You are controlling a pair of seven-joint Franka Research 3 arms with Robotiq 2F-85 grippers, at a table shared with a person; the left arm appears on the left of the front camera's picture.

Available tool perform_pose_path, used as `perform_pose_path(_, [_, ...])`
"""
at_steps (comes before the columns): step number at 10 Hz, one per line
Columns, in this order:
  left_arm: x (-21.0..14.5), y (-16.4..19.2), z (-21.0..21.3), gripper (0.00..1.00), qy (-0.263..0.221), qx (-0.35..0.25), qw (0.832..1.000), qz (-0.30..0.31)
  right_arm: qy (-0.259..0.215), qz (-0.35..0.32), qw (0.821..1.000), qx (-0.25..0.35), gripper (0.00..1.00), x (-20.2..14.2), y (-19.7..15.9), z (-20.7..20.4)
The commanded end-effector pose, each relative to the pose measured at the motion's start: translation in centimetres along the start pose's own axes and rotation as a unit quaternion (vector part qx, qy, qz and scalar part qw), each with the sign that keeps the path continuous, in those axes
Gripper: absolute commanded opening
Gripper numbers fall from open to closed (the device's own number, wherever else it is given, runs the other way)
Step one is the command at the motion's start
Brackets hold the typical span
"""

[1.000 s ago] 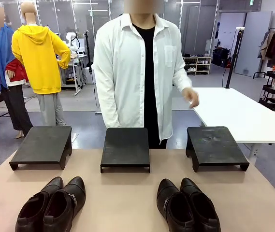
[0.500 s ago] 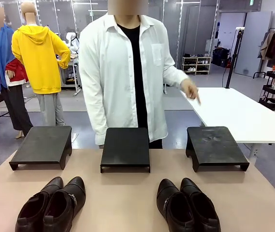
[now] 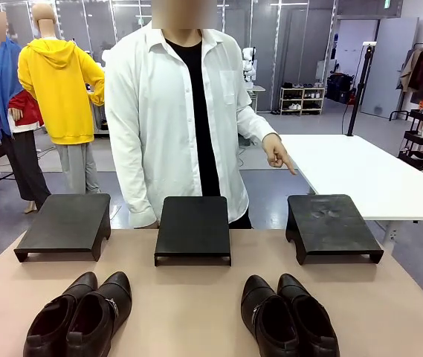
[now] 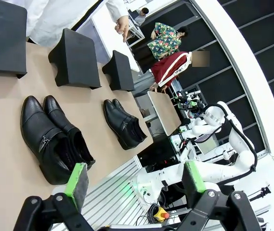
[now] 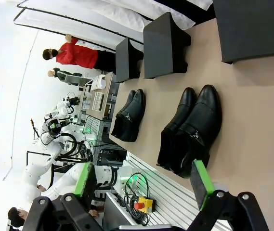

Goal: Place the shoes on the stand as instructed by the person.
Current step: Pick up one pair of Shoes and place it on the Shoes Stand indicated by the person.

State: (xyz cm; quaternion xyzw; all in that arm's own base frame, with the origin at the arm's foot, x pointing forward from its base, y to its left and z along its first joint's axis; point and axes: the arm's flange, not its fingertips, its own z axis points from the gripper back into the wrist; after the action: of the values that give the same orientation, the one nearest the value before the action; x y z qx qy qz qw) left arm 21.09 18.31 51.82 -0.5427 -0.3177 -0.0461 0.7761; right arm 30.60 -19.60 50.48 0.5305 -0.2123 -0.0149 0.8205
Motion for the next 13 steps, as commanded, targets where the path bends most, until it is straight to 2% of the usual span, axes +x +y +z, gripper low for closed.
perform_pose_path(1, [0.3,0.0,0.2,1.0,-0.001,-0.01,1.0,-0.011,-0.001,0.007,1.0,0.006,1.0,0.2,0.0,0.1])
perform_pose_path(5, [0.3,0.0,0.2,1.0,-0.001,-0.01,1.0,-0.011,0.0,0.0,1.0,0.0,1.0,0.0,0.0,0.0])
perform_pose_path(7, [0.3,0.0,0.2,1.0,-0.001,-0.01,1.0,-0.011,0.093,0.009,0.994,-0.049,1.0,0.8,4.7,-3.8])
perform_pose_path(10, [0.3,0.0,0.2,1.0,-0.001,-0.01,1.0,-0.011,0.211,0.014,0.971,-0.111,1.0,2.4,9.5,-11.7])
perform_pose_path(12, [0.3,0.0,0.2,1.0,-0.001,-0.01,1.0,-0.011,0.27,0.023,0.946,-0.176,1.0,2.2,11.4,-17.7])
perform_pose_path(13, [0.3,0.0,0.2,1.0,-0.001,-0.01,1.0,-0.011,0.284,0.02,0.93,-0.233,1.0,1.2,11.8,-21.3])
